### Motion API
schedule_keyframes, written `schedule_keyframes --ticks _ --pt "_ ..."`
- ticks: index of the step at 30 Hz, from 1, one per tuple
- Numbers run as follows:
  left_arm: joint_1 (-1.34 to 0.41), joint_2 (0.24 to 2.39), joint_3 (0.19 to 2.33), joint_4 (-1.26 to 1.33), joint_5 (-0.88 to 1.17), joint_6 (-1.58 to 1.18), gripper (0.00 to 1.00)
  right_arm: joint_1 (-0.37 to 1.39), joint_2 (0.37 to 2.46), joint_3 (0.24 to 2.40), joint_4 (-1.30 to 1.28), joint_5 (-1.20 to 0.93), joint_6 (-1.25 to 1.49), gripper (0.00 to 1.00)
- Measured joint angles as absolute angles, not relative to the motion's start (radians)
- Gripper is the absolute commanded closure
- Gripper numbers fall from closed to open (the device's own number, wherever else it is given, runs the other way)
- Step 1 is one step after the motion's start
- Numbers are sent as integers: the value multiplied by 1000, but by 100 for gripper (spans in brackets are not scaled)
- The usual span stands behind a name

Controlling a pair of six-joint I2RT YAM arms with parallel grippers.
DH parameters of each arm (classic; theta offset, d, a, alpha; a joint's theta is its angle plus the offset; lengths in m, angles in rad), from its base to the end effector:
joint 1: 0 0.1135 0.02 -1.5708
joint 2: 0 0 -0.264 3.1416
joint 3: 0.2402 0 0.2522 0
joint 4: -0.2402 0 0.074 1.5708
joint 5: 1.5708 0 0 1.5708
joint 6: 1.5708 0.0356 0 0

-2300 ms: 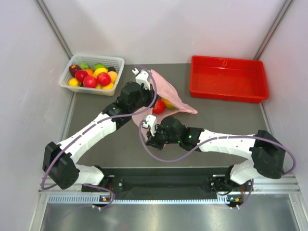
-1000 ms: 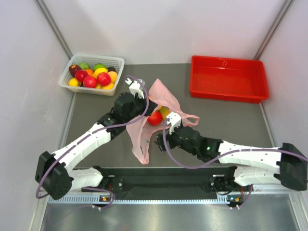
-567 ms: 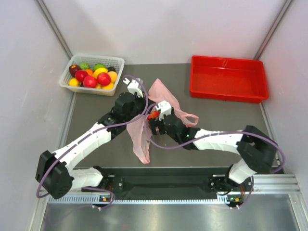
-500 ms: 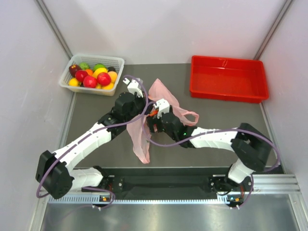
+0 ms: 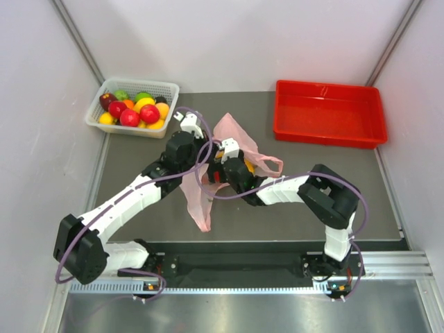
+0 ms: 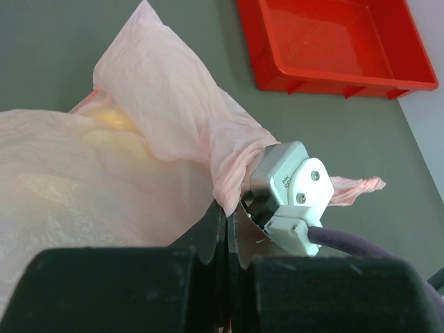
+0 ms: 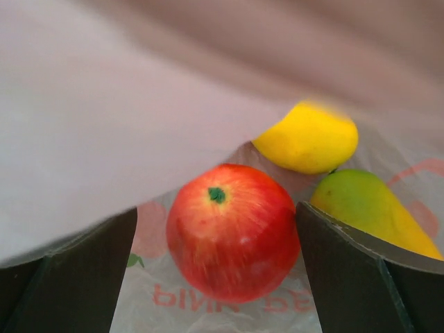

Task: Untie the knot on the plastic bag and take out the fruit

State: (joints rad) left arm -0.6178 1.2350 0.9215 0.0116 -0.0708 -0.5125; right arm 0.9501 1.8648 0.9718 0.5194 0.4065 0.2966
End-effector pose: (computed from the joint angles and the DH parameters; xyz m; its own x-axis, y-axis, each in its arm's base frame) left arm 0.2371 -0.1654 0.3117 -0.4676 -0.2678 -0.8424 0.3367 0.8272 -0.4498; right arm 0.2419 0.3141 0.1740 -0.3588 -0.0403 -0.9325 -0.4478 0.8840 0.1341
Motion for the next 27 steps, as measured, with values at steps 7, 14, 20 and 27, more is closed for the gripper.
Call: schedule_keyframes --ticks 7,14,20,27 --pt "-602 1235 921 -1 -80 -522 100 948 1907 976 531 423 330 4" --pt "-595 1235 921 -1 -70 -535 100 946 1930 976 532 451 355 32" --pt "-595 1228 921 17 -45 -549 100 940 1935 964 570 442 368 71" --pt "-595 1205 916 42 -30 -550 100 939 1780 769 603 383 357 100"
